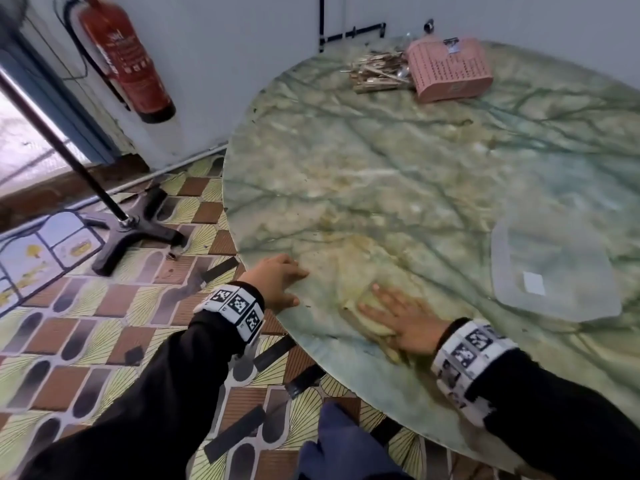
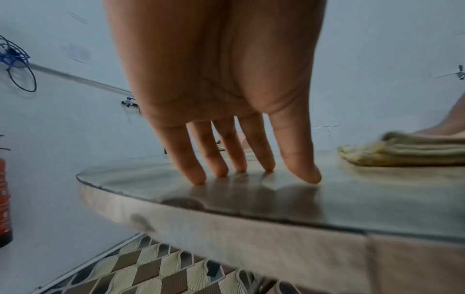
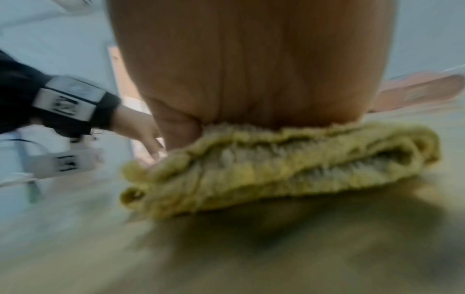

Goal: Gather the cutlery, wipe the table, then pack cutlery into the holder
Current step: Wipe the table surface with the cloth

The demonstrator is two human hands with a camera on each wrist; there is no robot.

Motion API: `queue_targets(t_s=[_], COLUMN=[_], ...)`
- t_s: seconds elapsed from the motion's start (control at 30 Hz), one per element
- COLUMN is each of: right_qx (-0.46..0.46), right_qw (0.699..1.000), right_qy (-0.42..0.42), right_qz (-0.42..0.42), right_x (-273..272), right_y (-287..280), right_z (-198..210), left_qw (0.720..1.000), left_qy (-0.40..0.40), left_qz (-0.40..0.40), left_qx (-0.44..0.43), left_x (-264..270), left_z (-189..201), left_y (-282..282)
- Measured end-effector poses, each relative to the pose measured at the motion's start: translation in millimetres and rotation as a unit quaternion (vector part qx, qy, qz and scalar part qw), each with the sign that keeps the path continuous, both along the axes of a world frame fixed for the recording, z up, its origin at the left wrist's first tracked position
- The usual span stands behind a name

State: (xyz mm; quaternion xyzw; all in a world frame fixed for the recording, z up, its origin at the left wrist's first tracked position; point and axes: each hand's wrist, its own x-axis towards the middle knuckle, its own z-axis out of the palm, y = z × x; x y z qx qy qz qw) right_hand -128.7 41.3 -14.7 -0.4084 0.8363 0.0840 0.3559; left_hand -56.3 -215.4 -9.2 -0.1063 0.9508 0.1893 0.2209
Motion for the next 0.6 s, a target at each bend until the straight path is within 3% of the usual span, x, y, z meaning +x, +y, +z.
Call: queue_targets(t_s=[0.1, 0.17, 0.23, 0.3, 0.4, 0.5, 0.6], right_qx=[-0.093, -0.043, -0.044, -0.077, -0.088, -0.041, 0.007], right_qw=[0.975, 0.967, 0.961, 0.975, 0.992, 0.999, 0.999], right_qy=[0.164, 0.119, 0.072, 0.063, 0.017, -0.010, -0.040], right_qz=[-0.119, -0.220, -0.265, -0.201, -0.087, 0.033, 0.006], right_x=[-64, -95, -112, -105, -52, -6, -16], right_y=[0, -22, -55, -96, -135, -112, -62], right_z=[-7, -2, -2, -3, 0, 0, 4], left_qw=[0.999, 0.997, 0.994, 0.992, 0.988, 0.989, 0.998], left_qy=[0.000, -0.007, -0.015, -0.004, 0.042, 0.073, 0.045], left_qz=[0.035, 0.054, 0.076, 0.096, 0.119, 0.112, 0.049], left_qx=[0.036, 0.059, 0.077, 0.086, 0.092, 0.061, 0.023], left_x=[-16, -23, -28, -32, -41, -57, -84], left_z=[2, 2, 4, 6, 10, 6, -3], left_y=[-12, -17, -22, -31, -50, -71, -91])
